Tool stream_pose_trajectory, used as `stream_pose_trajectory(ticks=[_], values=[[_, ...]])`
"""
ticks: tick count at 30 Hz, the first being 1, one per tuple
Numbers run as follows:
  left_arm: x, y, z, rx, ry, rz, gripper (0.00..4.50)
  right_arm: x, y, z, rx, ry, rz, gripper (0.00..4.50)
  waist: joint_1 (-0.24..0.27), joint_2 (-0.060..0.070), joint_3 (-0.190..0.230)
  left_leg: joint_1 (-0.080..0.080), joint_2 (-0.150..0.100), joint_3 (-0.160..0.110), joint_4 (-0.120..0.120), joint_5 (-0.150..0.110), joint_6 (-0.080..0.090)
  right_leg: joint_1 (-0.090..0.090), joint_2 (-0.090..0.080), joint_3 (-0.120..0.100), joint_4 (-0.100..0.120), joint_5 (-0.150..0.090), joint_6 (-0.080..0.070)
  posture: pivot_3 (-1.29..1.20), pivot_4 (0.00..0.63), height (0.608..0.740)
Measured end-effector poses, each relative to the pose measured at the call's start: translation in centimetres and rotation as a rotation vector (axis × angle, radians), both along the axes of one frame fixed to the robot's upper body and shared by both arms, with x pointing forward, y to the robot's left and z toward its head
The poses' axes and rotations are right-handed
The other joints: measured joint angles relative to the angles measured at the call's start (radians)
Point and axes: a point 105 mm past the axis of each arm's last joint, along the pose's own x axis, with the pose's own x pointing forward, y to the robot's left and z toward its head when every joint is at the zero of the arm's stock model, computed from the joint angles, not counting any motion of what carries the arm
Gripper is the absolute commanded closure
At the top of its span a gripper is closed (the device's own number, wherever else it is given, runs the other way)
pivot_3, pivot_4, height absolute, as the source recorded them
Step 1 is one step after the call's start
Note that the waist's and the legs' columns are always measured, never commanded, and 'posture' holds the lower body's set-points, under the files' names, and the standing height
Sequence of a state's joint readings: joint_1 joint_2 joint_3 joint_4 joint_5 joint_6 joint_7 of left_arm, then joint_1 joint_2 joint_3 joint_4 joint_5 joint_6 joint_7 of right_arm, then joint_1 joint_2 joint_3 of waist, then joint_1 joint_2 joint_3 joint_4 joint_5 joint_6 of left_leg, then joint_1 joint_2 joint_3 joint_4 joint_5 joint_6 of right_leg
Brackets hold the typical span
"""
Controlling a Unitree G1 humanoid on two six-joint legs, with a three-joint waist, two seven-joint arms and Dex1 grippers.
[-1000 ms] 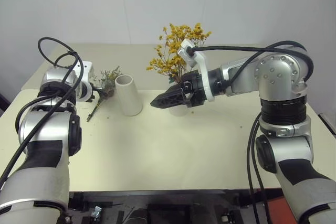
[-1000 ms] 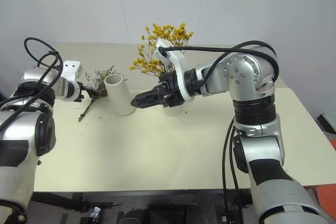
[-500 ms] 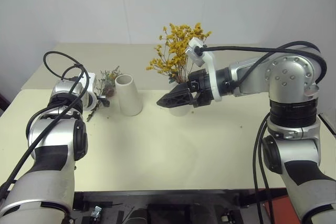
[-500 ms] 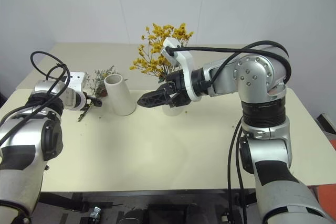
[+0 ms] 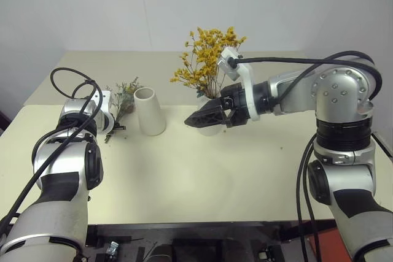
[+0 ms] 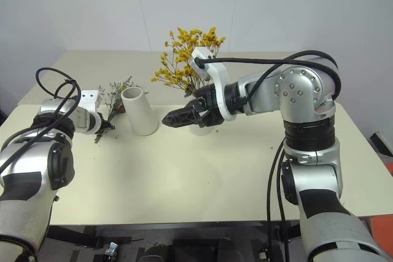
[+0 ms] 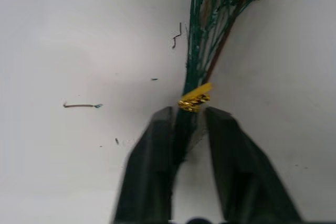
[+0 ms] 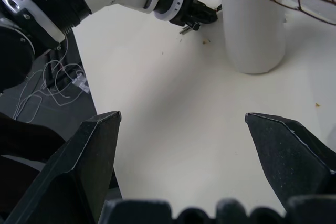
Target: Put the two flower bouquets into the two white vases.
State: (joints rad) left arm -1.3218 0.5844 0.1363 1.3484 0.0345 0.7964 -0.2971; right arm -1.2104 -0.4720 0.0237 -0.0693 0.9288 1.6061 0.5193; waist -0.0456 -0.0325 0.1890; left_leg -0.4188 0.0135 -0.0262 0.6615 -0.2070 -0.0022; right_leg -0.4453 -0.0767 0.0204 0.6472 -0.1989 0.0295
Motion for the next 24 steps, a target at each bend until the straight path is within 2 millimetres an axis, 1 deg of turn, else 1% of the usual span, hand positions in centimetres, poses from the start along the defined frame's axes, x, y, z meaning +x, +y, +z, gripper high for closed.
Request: stream_pose_trajectory(ticks=[6,12,14,17,19,22,24], values=[[-0.3,0.2,0.0,-0.016,0.015,0.000,4.25,-0.2,-0.2,0.1,0.002,0.000,0.007,0.00,-0.001,0.000,0.000,0.000,0.000,0.000,0.000,0.000,0.000,0.000,0.000,0.000,0.000,0.000,0.000,0.00,0.150,0.740],[-1.3,1.9,0.3,-0.026,0.044,0.050,4.25,-0.3,-0.2,-0.1,0.003,0.004,0.015,0.00,0.000,0.000,0.000,0.000,0.000,0.000,0.000,0.000,0.000,0.000,0.000,0.000,0.000,0.000,0.000,0.00,0.150,0.740],[-1.5,2.5,0.7,-0.020,0.042,0.064,4.25,-0.4,-0.2,-0.2,0.002,0.003,0.017,0.00,0.002,0.000,0.000,0.000,0.000,0.000,0.000,0.000,0.000,0.000,0.000,0.000,0.000,0.000,0.000,0.00,0.150,0.740],[-1.2,2.7,2.2,-0.006,0.003,0.057,4.25,-0.7,-0.2,-0.4,0.000,-0.012,0.025,0.00,0.003,0.000,0.000,-0.001,0.000,-0.001,0.000,0.000,0.000,0.000,0.000,-0.001,0.000,0.000,0.000,0.00,0.150,0.740],[-0.8,2.7,4.0,-0.008,-0.046,0.036,4.25,-0.9,-0.1,-0.6,0.005,-0.028,0.036,0.00,0.005,0.000,0.000,-0.002,0.000,-0.001,0.000,0.000,0.000,0.000,0.000,-0.002,-0.001,0.000,0.000,0.00,0.150,0.740],[-0.3,2.6,7.1,0.000,-0.148,-0.008,4.25,-1.2,0.5,-0.7,0.020,-0.097,0.058,0.00,0.003,0.000,0.000,-0.003,0.000,-0.001,0.000,0.000,0.000,-0.001,0.000,-0.002,-0.001,0.000,0.000,0.00,0.150,0.740],[-0.2,2.6,8.7,0.008,-0.202,-0.034,4.25,-1.3,1.0,-0.9,0.023,-0.128,0.066,0.00,0.002,0.000,0.000,-0.003,0.000,-0.001,0.000,0.000,0.000,-0.002,0.000,-0.002,0.000,0.000,0.000,0.00,0.150,0.740]])
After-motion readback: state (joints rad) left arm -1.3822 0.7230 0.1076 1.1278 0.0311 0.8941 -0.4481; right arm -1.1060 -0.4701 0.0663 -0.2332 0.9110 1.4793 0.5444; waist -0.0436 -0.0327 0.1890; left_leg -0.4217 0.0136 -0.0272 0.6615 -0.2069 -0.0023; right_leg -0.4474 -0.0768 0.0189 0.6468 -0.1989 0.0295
